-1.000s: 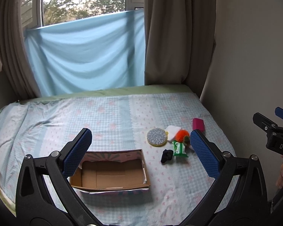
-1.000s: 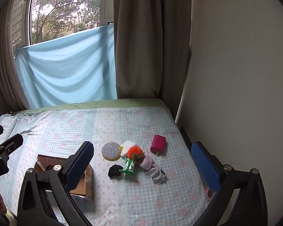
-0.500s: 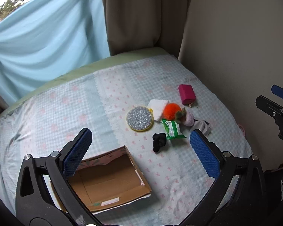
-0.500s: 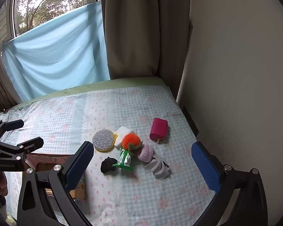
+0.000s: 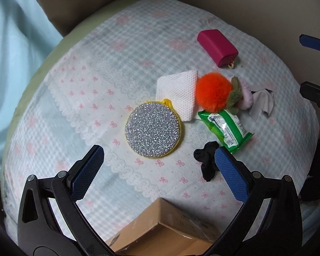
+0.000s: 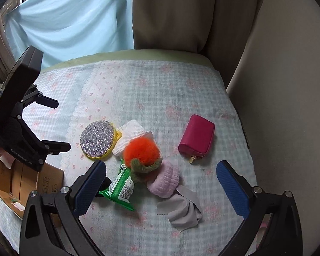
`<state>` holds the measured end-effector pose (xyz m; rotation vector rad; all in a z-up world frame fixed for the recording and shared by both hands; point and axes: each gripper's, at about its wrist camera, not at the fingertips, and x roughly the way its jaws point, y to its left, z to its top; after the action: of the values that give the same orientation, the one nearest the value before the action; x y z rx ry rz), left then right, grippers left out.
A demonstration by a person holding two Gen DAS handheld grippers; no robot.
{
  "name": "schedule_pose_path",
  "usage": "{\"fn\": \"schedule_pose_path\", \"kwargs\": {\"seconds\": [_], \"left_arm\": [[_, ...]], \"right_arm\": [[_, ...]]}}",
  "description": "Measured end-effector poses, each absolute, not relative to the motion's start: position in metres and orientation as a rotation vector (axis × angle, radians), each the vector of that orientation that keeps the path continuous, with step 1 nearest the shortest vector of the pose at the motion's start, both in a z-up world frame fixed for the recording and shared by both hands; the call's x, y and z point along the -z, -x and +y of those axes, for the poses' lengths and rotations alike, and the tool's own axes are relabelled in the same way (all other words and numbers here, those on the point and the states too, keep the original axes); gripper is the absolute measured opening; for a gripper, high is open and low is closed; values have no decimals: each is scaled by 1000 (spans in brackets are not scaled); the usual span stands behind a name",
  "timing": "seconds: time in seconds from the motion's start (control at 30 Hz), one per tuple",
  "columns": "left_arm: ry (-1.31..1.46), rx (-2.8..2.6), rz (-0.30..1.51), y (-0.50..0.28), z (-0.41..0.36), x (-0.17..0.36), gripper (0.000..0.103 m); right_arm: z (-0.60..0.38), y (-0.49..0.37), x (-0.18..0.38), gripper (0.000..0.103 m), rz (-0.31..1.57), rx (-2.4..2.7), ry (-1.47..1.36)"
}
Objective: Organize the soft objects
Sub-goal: 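Grasp the glittery sponge with the left tool while the right tool grasps the orange pompom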
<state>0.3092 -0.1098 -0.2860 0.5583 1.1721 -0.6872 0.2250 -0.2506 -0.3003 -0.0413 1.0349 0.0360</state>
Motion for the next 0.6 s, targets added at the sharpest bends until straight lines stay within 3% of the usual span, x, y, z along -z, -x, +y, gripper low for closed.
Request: {"fn": "schedule_pose_path", "kwargs": {"seconds": [0.23, 0.4, 0.53, 0.6], "left_arm": [[-696, 777, 1290, -349, -133, 384, 103], [-712, 809, 1332, -362, -139, 421, 103], [-727, 811, 1345, -365, -143, 443, 103], [-731, 806, 1334, -367, -144, 448, 103]], "right_arm": [[-242, -269, 372, 103, 1099, -135, 78], [-237, -291, 404, 102, 1141, -172, 99], [-234, -300, 421, 91, 1167, -195, 111], [-231, -301, 426, 80, 1182, -212, 115]]}}
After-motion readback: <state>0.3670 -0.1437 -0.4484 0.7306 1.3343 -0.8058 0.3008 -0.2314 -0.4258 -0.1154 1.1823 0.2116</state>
